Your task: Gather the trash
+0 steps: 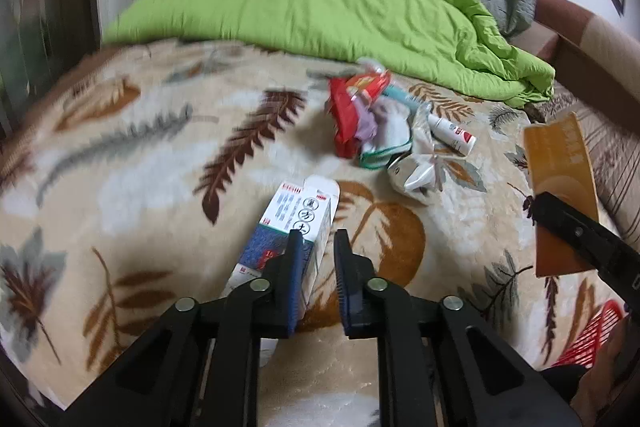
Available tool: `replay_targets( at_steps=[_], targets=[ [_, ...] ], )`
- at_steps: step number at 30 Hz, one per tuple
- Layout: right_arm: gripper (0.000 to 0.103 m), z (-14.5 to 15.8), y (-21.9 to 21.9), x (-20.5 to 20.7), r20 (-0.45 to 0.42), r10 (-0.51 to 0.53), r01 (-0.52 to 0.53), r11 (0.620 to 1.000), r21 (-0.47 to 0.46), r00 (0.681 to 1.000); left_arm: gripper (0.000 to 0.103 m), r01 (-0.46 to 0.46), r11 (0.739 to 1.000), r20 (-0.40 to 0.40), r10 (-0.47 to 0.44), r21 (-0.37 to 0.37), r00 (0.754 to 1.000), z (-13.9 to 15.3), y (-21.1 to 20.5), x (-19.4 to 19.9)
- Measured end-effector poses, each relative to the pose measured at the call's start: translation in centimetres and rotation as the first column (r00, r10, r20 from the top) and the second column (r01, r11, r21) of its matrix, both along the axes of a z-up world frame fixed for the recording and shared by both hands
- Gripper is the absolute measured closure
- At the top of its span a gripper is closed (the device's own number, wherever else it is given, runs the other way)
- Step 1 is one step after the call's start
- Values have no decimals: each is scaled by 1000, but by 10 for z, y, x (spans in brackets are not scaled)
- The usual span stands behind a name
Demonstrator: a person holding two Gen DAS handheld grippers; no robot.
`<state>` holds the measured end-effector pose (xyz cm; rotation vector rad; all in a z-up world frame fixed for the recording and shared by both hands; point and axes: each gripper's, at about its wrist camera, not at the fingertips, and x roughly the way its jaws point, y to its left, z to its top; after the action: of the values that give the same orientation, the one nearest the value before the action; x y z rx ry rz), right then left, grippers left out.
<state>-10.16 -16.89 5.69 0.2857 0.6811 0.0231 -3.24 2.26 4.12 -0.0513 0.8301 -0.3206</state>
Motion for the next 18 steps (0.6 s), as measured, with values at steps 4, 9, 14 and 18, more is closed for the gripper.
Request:
replay_targets(
  at_steps=[4, 9, 14, 18],
  targets=[
    [76, 0, -1, 0, 0, -1, 1, 1000, 3, 1000, 89, 4, 998, -31, -6, -60, 1000, -1, 7, 3],
    [76, 1, -3, -1, 3, -4, 4, 1000, 18, 1000, 81, -6, 997, -37, 3, -80, 999, 0, 9, 6],
    [76, 2, -4, -1, 5, -5, 5, 1000, 29, 1000, 50, -22, 1000, -9, 22, 4, 1000, 0, 0, 7],
    [76, 2, -6, -1, 6, -9, 9, 999, 50, 1000, 49, -52, 998, 6, 52, 23, 999, 1, 4, 8]
  ],
)
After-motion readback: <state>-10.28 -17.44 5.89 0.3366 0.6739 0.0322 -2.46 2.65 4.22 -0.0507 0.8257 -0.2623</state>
